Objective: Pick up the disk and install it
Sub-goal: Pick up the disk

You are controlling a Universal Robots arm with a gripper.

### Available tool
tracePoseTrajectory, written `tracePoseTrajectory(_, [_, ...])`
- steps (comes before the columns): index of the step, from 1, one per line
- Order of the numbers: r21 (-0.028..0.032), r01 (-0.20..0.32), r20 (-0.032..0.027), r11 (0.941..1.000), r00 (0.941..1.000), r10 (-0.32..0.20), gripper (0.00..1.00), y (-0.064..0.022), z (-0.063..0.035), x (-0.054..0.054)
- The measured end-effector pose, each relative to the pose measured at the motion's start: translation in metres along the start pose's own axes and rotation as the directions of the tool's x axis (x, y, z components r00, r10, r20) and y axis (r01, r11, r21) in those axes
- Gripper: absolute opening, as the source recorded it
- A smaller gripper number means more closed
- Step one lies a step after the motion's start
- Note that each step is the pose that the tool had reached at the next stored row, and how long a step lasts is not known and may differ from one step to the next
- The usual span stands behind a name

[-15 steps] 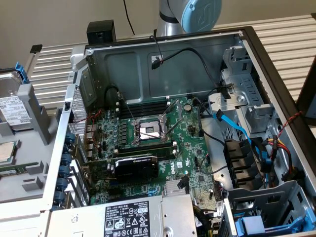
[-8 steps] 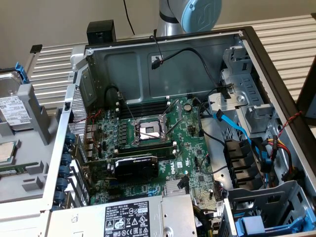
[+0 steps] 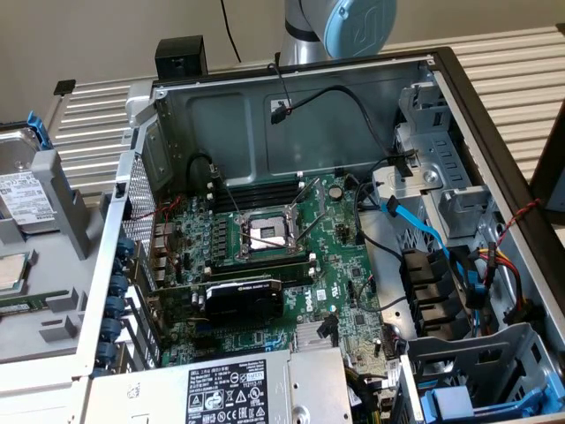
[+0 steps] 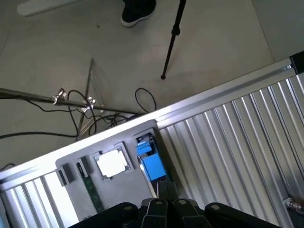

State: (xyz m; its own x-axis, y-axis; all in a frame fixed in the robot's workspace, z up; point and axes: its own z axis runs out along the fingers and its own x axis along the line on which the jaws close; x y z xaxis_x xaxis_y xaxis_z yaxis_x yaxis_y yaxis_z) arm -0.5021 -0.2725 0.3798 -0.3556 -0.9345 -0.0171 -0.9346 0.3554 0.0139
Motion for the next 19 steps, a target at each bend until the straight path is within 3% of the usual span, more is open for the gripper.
tracePoseTrajectory(5, [-0.0025, 0.090, -0.0014, 0.9959, 0.9959, -0.090, 0.11, 0.0000, 0.0002, 0.0000])
tracePoseTrajectory(10, [-0.0044, 0.181, -0.0026, 0.9835, 0.9835, -0.181, 0.11, 0.0000, 0.0003, 0.0000])
tracePoseTrajectory(15, [-0.0067, 0.268, -0.0035, 0.9633, 0.9633, -0.268, 0.11, 0.0000, 0.0005, 0.0000])
tracePoseTrajectory(19, [-0.0097, 0.339, -0.0042, 0.9407, 0.9408, -0.339, 0.11, 0.0000, 0.0008, 0.0000])
